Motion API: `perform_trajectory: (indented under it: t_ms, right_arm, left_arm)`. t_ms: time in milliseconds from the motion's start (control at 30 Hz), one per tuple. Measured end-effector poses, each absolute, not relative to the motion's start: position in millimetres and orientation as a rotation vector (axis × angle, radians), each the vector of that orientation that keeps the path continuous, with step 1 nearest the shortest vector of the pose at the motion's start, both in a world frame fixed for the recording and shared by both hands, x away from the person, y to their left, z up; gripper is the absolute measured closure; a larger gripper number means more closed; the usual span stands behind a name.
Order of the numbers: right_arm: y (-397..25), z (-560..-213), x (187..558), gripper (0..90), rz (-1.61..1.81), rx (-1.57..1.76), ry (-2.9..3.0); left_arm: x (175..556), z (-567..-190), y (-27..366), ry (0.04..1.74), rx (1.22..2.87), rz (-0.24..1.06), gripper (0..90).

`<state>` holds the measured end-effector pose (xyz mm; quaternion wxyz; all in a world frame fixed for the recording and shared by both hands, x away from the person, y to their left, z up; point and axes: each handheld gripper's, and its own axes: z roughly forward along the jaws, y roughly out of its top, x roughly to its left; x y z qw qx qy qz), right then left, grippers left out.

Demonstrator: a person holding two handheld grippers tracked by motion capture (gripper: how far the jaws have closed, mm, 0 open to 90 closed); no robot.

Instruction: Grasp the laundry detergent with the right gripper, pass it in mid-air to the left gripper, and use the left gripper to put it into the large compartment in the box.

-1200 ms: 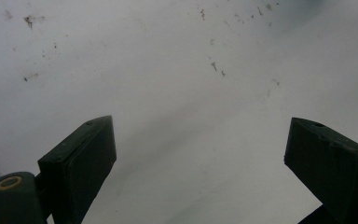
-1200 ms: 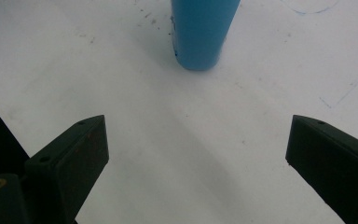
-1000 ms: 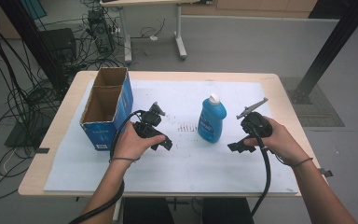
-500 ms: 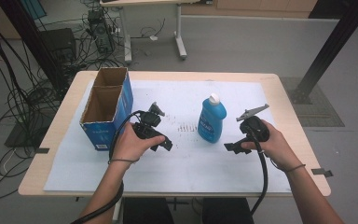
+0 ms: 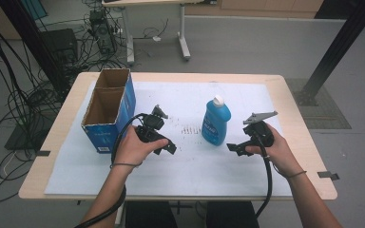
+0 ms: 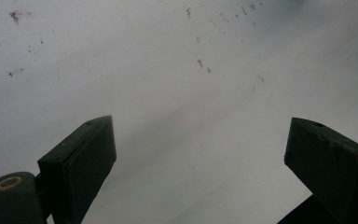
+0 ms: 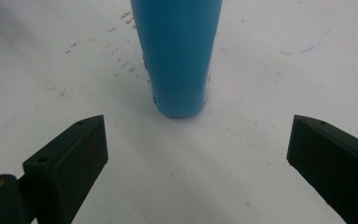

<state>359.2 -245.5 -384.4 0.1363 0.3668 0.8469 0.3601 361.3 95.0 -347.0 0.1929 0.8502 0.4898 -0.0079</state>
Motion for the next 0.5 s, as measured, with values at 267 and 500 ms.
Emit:
perform_trajectory:
  t_ms: [267,500]
  right_arm:
    - [-247.0,-391.7,358.2,4.8,1.139,1.027,2.378]
    - [-248.7,-399.5,358.5,5.0,1.217,1.01,2.335]
  left_arm:
    - [360.1,-349.8,94.3,1.374,2.39,-0.031,9.3]
    - [359.5,-348.7,94.6,1.373,2.388,-0.029,9.3]
